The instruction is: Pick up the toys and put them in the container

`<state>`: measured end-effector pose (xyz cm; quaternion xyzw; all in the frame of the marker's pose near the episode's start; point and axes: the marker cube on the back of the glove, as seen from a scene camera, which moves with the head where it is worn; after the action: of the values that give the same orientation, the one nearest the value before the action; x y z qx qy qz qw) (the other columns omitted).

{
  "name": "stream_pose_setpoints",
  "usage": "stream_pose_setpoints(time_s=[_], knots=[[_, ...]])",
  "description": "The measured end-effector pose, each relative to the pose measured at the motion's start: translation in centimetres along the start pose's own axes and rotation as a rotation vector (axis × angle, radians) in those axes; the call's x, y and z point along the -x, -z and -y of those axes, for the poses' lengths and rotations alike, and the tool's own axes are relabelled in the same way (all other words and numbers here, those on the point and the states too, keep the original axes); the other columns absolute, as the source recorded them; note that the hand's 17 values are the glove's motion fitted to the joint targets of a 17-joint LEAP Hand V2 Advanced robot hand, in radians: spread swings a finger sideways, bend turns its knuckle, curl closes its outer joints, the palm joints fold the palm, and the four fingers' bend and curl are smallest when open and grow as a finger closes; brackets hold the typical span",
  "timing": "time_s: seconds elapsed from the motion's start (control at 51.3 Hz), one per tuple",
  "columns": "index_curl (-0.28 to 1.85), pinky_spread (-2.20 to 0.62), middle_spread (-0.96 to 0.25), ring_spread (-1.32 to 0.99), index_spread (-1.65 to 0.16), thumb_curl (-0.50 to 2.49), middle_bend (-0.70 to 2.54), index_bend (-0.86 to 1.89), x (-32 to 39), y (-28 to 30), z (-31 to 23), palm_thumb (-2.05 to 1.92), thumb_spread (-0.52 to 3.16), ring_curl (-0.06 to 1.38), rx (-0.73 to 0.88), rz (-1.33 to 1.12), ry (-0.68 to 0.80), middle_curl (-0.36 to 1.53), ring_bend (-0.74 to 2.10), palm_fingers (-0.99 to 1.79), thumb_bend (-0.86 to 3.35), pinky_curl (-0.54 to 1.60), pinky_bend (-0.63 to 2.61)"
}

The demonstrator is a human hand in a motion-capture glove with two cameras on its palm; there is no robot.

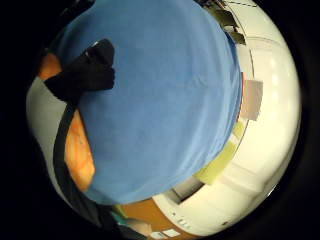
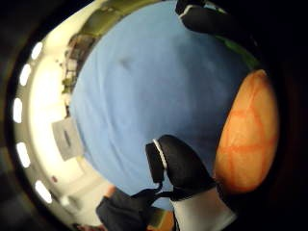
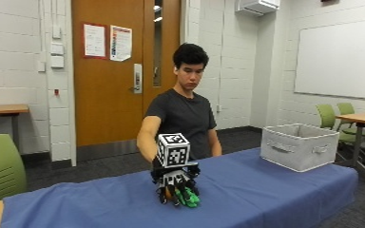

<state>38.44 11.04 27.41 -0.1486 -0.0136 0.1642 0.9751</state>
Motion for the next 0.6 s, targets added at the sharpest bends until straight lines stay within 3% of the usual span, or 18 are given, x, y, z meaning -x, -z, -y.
stream_pose_setpoints(time_s=[0.195, 0.37, 0.39, 0.409, 0.468, 0.507, 0.526, 0.604], knots=[[0.48, -0.09, -0.15, -0.21, -0.44, 0.29, 0.15, 0.25, -0.6, 0.0, -1.2, 0.09, 1.23, 0.27, -0.086, 0.002, -0.013, 0.29, 0.47, 0.16, 0.00, 0.34, 1.10], [0.57, -0.20, -0.20, -0.35, -0.44, 0.33, 0.19, 0.56, -0.1, 0.4, -1.7, 0.25, 1.27, 0.31, -0.156, -0.030, -0.031, 0.29, 0.68, 0.67, 0.06, 0.27, 0.89], [0.53, -0.18, -0.19, -0.35, -0.44, 0.32, 0.13, 0.47, 0.0, 0.4, -1.7, 0.21, 1.26, 0.28, -0.158, -0.035, -0.033, 0.27, 0.62, 0.41, 0.03, 0.27, 0.90], [0.63, -0.23, -0.22, -0.37, -0.42, 0.34, 0.24, 0.61, 0.0, 0.5, -1.7, 0.28, 1.27, 0.34, -0.161, -0.042, -0.036, 0.31, 0.72, 0.75, 0.07, 0.30, 0.92], [0.60, -0.30, -0.27, -0.40, -0.42, 0.36, 0.30, 0.56, 0.2, 0.9, -1.5, 0.35, 1.28, 0.31, -0.177, -0.064, -0.044, 0.32, 0.72, 0.96, 0.09, 0.28, 0.93], [0.61, -0.31, -0.28, -0.42, -0.41, 0.37, 0.26, 0.58, 0.2, 1.1, -1.2, 0.36, 1.28, 0.31, -0.183, -0.075, -0.044, 0.31, 0.70, 0.89, 0.09, 0.27, 0.90], [0.62, -0.35, -0.30, -0.41, -0.40, 0.39, 0.33, 0.53, 0.3, 1.2, -1.1, 0.42, 1.26, 0.36, -0.182, -0.078, -0.044, 0.34, 0.79, 1.05, 0.11, 0.30, 0.93], [0.65, -0.40, -0.33, -0.43, -0.38, 0.43, 0.37, 0.47, 0.3, 1.4, -0.7, 0.48, 1.20, 0.37, -0.161, -0.075, -0.046, 0.36, 0.85, 1.07, 0.12, 0.31, 0.91]])
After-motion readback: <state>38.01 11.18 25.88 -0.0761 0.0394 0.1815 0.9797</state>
